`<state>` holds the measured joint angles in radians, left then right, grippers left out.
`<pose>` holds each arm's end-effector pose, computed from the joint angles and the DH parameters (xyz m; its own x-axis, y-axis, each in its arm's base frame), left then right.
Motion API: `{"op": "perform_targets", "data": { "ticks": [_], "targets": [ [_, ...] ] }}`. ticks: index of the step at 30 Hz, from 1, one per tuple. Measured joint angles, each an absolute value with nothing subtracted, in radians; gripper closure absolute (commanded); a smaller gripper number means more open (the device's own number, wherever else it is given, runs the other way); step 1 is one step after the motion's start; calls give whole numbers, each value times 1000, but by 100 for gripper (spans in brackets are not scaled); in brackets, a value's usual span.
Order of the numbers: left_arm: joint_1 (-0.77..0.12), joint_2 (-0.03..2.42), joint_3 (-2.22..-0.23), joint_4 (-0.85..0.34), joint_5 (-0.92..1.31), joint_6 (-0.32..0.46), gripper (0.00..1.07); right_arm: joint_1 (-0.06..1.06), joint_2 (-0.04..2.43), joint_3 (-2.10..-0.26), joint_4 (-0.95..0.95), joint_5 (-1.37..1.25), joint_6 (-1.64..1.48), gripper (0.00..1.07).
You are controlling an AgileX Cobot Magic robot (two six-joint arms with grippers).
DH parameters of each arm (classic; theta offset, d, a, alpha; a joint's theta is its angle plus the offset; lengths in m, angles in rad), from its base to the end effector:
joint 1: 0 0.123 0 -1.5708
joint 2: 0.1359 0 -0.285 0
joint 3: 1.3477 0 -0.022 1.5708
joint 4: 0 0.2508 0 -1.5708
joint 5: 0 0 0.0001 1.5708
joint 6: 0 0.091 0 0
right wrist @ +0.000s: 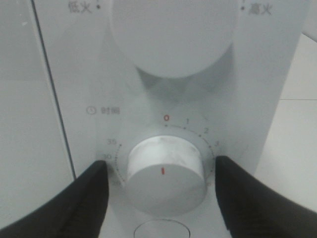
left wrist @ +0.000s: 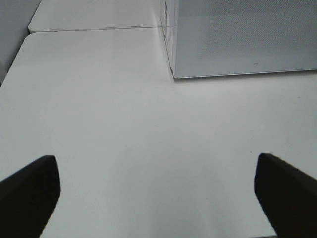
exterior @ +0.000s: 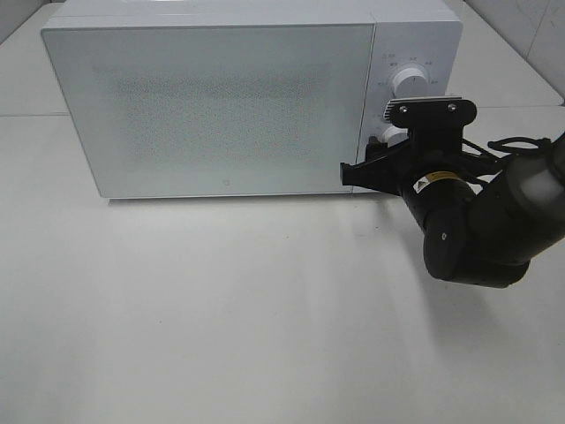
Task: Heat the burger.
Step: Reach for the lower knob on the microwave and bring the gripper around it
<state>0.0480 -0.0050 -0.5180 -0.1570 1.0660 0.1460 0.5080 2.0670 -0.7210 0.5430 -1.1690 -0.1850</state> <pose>-0.0079 -0.0129 0.2826 -0.4287 0.0484 -0.9022 0.1056 0.9944 0.0031 0.3229 0.1303 0.1090 -0.1301 -0.0253 -0.9912 -0.0109 0.9996 -0.0241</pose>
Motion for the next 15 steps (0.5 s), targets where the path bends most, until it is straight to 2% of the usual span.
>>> {"op": "perform_targets", "data": {
  "ticks": [5,7,9,10,13,14,15],
  "targets": [
    [48,-5,-518,-157,1066,146,6,510,2067,-724,547,-1172,-197,56],
    [48,-5,-518,-157,1066,146,6,510,2061,-724,553,-1171,-202,68],
    [48,-5,-518,-157,1066,146,6,510,2060,-724,556,-1169,-202,72],
    [48,-5,-518,-157,1066,146,6,511,2060,-724,558,-1168,-202,80],
    [48,-5,-518,-157,1066,146,6,511,2059,-724,558,-1167,-202,85],
    [48,-5,-518,-157,1066,146,6,511,2059,-724,557,-1166,-202,92],
    [48,-5,-518,-157,1066,146,6,511,2059,-724,557,-1166,-202,94]
  ]
}}
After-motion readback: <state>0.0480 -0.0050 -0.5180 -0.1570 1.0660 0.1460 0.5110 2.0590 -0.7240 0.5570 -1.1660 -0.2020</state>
